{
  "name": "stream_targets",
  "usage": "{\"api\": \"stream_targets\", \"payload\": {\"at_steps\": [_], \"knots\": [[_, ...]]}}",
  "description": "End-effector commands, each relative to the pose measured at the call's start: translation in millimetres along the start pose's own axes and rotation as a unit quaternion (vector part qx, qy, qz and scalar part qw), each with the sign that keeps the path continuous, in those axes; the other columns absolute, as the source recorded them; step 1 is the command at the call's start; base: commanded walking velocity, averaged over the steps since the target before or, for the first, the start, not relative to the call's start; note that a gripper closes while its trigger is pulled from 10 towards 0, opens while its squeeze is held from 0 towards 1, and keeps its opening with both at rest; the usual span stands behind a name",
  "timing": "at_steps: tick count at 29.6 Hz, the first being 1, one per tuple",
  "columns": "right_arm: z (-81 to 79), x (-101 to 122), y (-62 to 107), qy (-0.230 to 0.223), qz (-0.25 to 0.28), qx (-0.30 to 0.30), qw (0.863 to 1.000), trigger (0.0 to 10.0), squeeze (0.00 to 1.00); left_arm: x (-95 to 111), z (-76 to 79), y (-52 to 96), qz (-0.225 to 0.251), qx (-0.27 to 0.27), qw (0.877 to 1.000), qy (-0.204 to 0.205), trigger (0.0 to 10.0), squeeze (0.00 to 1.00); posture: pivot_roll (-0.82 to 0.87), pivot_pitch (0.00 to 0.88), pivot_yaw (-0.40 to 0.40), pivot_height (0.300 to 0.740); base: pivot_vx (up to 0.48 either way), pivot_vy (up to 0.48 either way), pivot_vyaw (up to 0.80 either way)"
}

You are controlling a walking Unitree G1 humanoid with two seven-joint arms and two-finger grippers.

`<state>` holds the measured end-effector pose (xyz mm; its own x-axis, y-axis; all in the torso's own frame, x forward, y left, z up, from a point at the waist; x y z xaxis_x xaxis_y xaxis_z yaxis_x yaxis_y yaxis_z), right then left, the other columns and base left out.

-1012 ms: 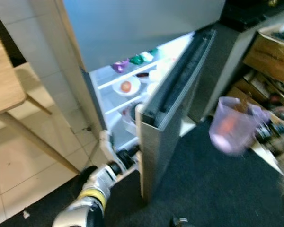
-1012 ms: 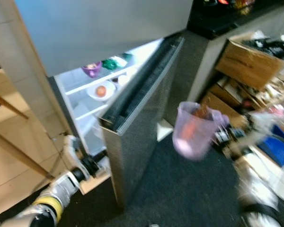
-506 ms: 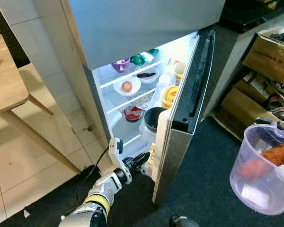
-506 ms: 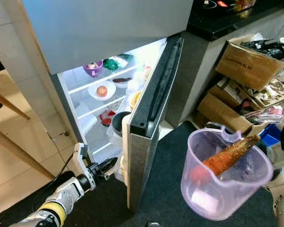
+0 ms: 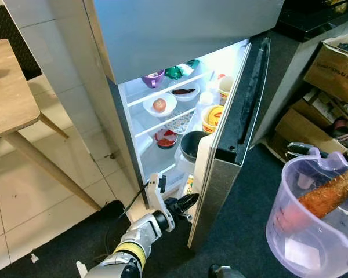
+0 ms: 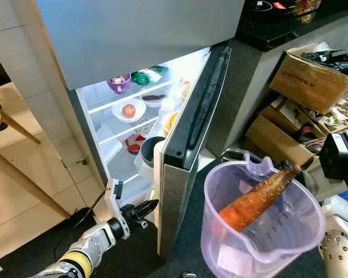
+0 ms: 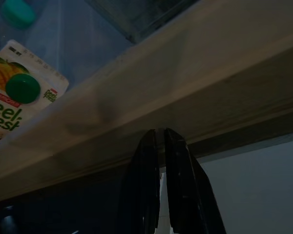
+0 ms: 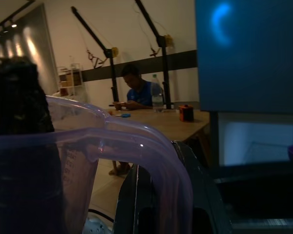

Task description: Restocking fridge

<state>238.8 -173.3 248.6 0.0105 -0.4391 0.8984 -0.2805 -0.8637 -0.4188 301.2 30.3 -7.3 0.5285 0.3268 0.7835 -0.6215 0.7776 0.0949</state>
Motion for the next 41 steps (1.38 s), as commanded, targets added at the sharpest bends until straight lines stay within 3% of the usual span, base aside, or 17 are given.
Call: {"api": "stream_targets", "payload": {"at_steps": [1,6,14,19,27,34,41], "knots": [[-5.5,8.3,-6.1,0.004,0.014,0.016,1.000,10.0,0.00,-11.2,11.9,-6.6,-0.010,-0.016,1.000,0.005,10.0,0.00,-0.01,0.083,-0.012,0.740,0.000,0.000,0.00],[5.7,28.7,-9.4,0.044,0.049,-0.012,0.998,10.0,0.00,-16.6,19.7,-11.6,-0.015,-0.026,1.000,0.005,10.0,0.00,-0.02,0.079,-0.013,0.740,0.000,0.000,0.00],[22.6,71.0,-9.5,0.120,0.116,-0.069,0.984,10.0,0.00,-18.1,19.7,-11.3,-0.017,-0.025,1.000,0.005,10.0,0.00,-0.02,0.078,-0.015,0.740,0.000,0.000,0.00],[26.1,97.0,-25.7,0.167,0.134,-0.087,0.973,10.0,0.00,-16.3,19.1,-11.5,-0.017,-0.025,1.000,0.003,10.0,0.00,-0.02,0.076,-0.014,0.740,0.000,0.000,0.00],[39.0,98.4,-50.5,0.201,0.096,-0.124,0.967,10.0,0.00,-14.7,32.4,-23.0,-0.013,-0.046,0.999,0.002,10.0,0.00,-0.02,0.079,-0.016,0.740,0.000,0.000,0.00],[52.3,95.6,-54.7,0.200,0.080,-0.155,0.964,10.0,0.00,-16.3,42.1,-28.4,-0.012,-0.064,0.998,0.004,10.0,0.00,-0.02,0.080,-0.022,0.740,0.000,0.000,0.00],[63.1,92.9,-51.8,0.204,0.077,-0.185,0.958,10.0,0.00,-16.1,17.9,-12.3,-0.014,-0.015,1.000,-0.001,10.0,0.00,-0.02,0.080,-0.022,0.740,0.000,0.000,0.00]]}}
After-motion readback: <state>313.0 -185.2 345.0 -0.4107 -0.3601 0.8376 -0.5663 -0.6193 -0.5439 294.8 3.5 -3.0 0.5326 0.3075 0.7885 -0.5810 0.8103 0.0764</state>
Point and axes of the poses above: a point about 5 cm out from each wrist's last joint towards the gripper, its own y axis pointing back from the gripper into the wrist, its own x axis along the axis of the wrist's last joint, z = x × y, the point moved 6 cm from there along -y, pointing out of the wrist towards the gripper, and after that the axes turned 10 degrees about -y, right-handed, at the moved point
